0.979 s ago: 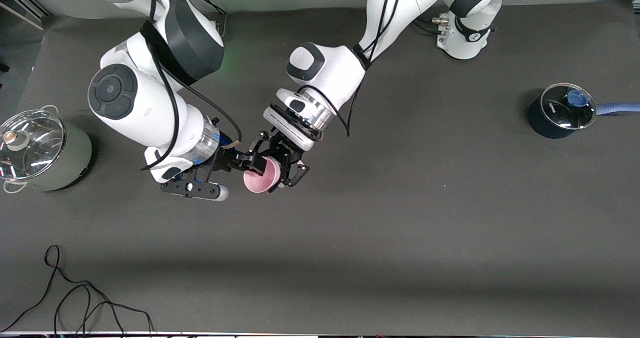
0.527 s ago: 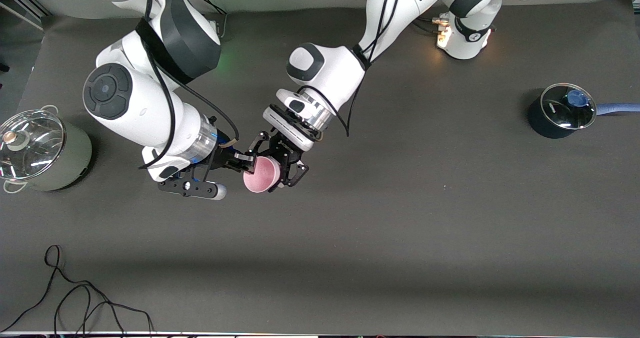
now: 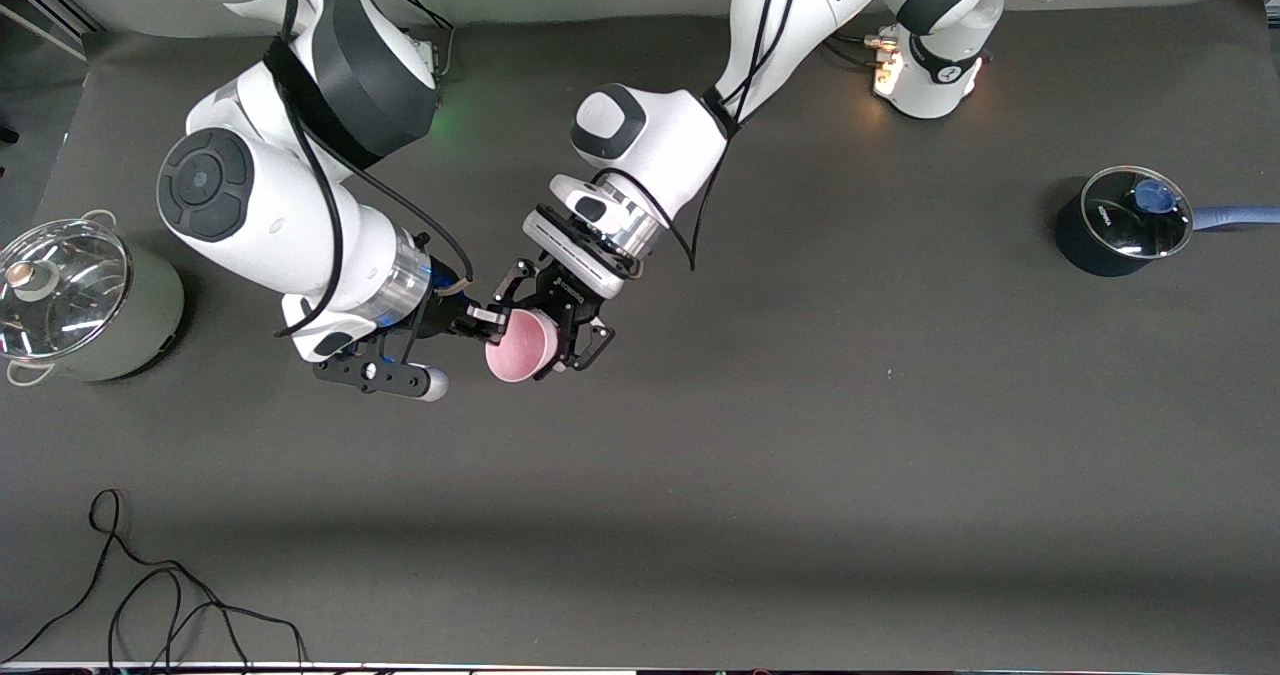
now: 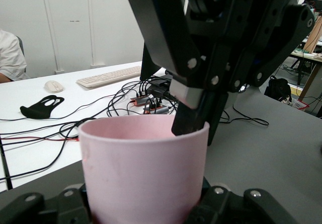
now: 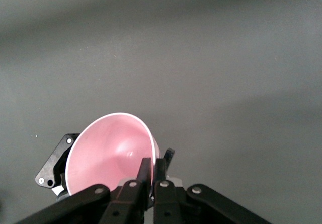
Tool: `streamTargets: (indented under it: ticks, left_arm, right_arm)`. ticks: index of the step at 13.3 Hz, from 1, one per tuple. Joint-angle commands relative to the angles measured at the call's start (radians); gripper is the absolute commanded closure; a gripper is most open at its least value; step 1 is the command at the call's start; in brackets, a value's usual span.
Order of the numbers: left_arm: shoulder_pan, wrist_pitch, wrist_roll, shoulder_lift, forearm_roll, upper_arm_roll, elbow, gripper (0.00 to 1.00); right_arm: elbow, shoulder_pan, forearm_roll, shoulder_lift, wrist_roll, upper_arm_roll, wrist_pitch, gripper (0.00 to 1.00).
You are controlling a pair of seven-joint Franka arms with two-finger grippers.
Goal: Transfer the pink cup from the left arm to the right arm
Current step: 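Close the right gripper on the pink cup's rim, then open the left gripper while the right gripper pulls the cup away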
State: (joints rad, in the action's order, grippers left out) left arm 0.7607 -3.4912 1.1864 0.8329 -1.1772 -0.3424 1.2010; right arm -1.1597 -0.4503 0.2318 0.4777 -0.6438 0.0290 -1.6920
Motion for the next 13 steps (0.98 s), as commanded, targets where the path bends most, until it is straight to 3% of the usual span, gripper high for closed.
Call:
streamTargets:
  ticks: [1, 2, 9, 13]
  left_arm:
    - [0.008, -0.012, -0.031, 0.005, -0.002, 0.013, -0.015, 0.81]
    - [0.009, -0.012, -0.036, 0.005, -0.002, 0.013, -0.014, 0.01]
    - [0.002, -0.011, -0.027, -0.006, 0.008, 0.014, -0.003, 0.00]
    - [-0.055, 0.015, -0.019, -0.037, 0.054, 0.014, 0.087, 0.00]
  right_arm:
    - [0.011, 0.010, 0.026, -0.010, 0.010, 0.003, 0.017, 1.00]
    - [0.011, 0.010, 0.027, -0.011, 0.010, 0.005, 0.017, 1.00]
    - [0.035, 0.051, 0.038, -0.004, 0.019, 0.003, 0.015, 1.00]
    - [0.046, 0.099, 0.037, 0.001, 0.105, 0.002, 0.000, 1.00]
